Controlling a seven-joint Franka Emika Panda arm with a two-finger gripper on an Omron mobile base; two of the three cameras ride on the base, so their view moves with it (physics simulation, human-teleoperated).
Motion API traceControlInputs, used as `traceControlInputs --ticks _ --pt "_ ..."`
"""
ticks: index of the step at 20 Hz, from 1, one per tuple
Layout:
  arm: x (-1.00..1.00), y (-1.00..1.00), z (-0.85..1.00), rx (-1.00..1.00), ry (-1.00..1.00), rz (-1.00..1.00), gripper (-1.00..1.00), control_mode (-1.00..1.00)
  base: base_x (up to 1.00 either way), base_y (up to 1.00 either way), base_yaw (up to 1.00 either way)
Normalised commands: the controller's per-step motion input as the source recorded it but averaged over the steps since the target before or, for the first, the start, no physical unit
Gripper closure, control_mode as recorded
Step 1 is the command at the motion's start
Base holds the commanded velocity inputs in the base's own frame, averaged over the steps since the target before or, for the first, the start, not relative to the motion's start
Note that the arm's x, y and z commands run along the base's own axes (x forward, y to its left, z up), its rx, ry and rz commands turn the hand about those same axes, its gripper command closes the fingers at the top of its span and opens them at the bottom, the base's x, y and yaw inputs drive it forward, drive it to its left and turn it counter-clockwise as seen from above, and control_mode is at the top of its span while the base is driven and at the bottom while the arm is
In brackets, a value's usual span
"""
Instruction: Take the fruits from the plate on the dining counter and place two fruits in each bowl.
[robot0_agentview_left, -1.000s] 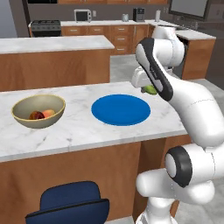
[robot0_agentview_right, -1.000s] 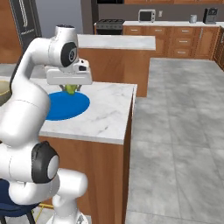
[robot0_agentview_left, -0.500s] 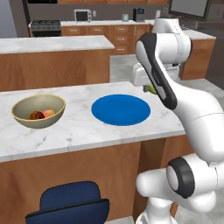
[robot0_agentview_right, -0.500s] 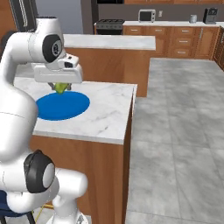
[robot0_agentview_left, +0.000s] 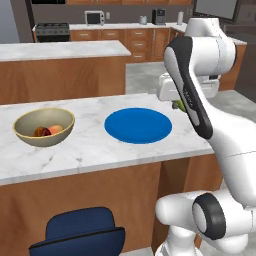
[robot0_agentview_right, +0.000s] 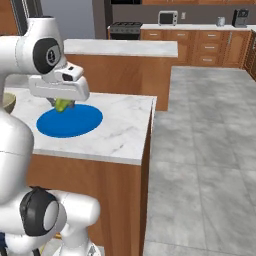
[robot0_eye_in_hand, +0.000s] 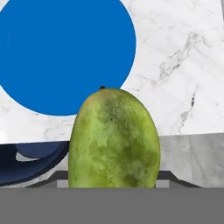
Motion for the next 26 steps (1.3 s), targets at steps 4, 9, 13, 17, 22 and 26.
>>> traceControlInputs --ticks 4,9,13,17,22,26 --pt "-0.5 0.0 0.01 0.0 -0.01 0.0 1.0 -1.0 0.0 0.0 0.0" --pt "-0.63 -0.02 0.0 0.0 0.0 0.0 1.0 -1.0 0.0 0.0 0.0" --pt "-0.17 0.0 0.0 0.0 0.0 0.0 1.0 -1.0 0.0 0.0 0.0" --pt "0.0 0.0 0.0 0.0 0.0 0.06 1.0 -1.0 0.0 0.0 0.0" --pt "0.0 0.0 0.0 0.0 0.0 0.03 1.0 -1.0 0.0 0.0 0.0" --pt "0.0 0.0 0.0 0.0 0.0 0.0 1.0 1.0 -0.42 -0.01 0.01"
